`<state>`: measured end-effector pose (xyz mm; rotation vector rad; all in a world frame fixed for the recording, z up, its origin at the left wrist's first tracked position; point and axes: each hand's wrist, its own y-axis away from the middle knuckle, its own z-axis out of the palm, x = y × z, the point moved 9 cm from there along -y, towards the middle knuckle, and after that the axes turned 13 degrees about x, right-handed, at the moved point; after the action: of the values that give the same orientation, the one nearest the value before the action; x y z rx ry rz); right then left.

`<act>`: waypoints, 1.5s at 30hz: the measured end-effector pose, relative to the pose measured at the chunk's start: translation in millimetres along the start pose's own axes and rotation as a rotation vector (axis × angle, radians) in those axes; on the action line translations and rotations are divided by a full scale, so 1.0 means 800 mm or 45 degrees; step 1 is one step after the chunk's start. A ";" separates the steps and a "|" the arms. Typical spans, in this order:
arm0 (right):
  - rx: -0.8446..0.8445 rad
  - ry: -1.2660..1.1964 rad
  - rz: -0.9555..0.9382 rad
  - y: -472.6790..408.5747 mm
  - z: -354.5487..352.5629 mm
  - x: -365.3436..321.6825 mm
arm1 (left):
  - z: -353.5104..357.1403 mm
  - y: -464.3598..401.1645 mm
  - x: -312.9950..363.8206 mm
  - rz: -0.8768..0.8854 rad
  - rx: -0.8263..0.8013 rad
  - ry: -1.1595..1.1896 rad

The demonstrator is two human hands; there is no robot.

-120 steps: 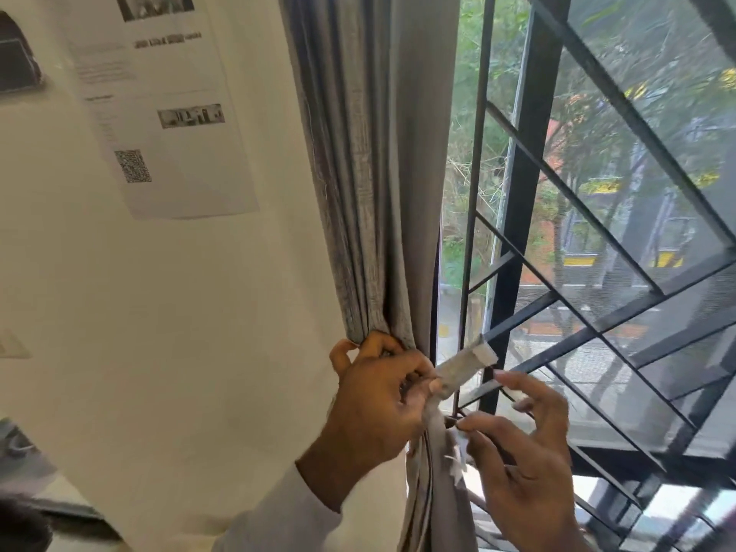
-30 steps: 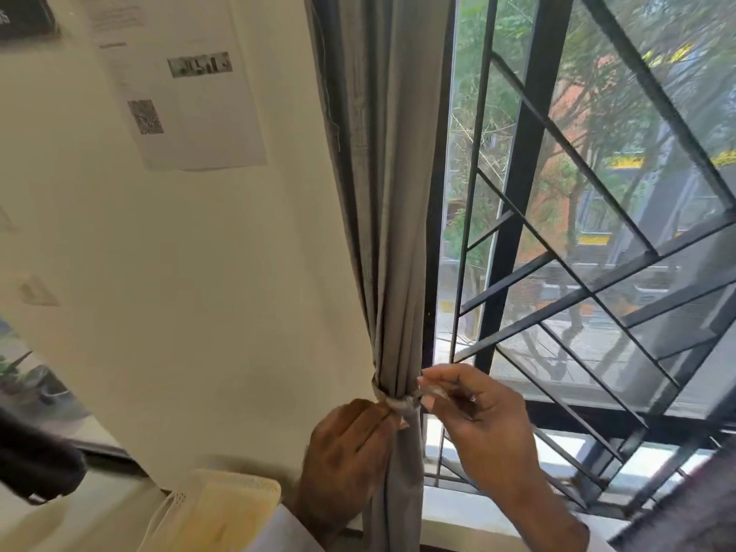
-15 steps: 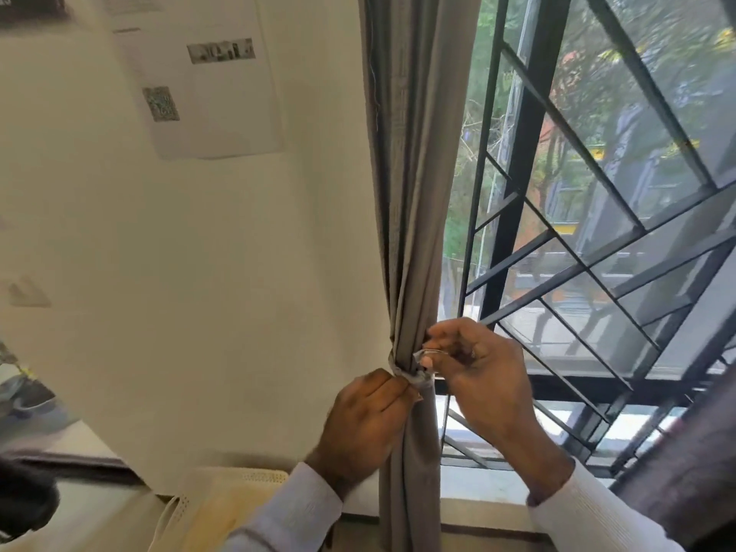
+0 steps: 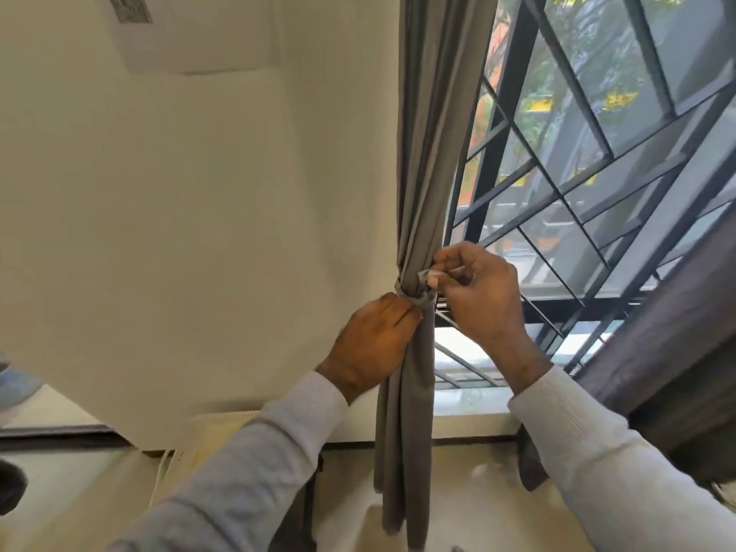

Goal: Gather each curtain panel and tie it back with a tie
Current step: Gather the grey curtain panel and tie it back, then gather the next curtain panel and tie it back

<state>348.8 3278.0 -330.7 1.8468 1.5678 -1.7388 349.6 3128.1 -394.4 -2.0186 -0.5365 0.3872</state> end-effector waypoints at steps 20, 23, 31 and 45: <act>0.037 -0.010 -0.046 -0.017 -0.017 -0.002 | 0.000 0.025 0.034 0.019 -0.028 -0.122; -0.014 0.089 -0.086 -0.019 -0.024 0.011 | 0.020 0.019 0.038 -0.014 -0.153 -0.226; 0.034 0.201 -0.001 -0.033 -0.114 0.115 | 0.100 -0.022 0.094 -0.045 -0.273 -0.149; 0.323 0.492 0.115 -0.139 -0.487 0.301 | 0.360 -0.275 0.315 0.034 -0.360 -0.069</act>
<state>459.8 3736.1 -345.6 2.4586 1.3994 -1.6804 380.3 3566.3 -350.4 -2.2940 -0.6264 0.4011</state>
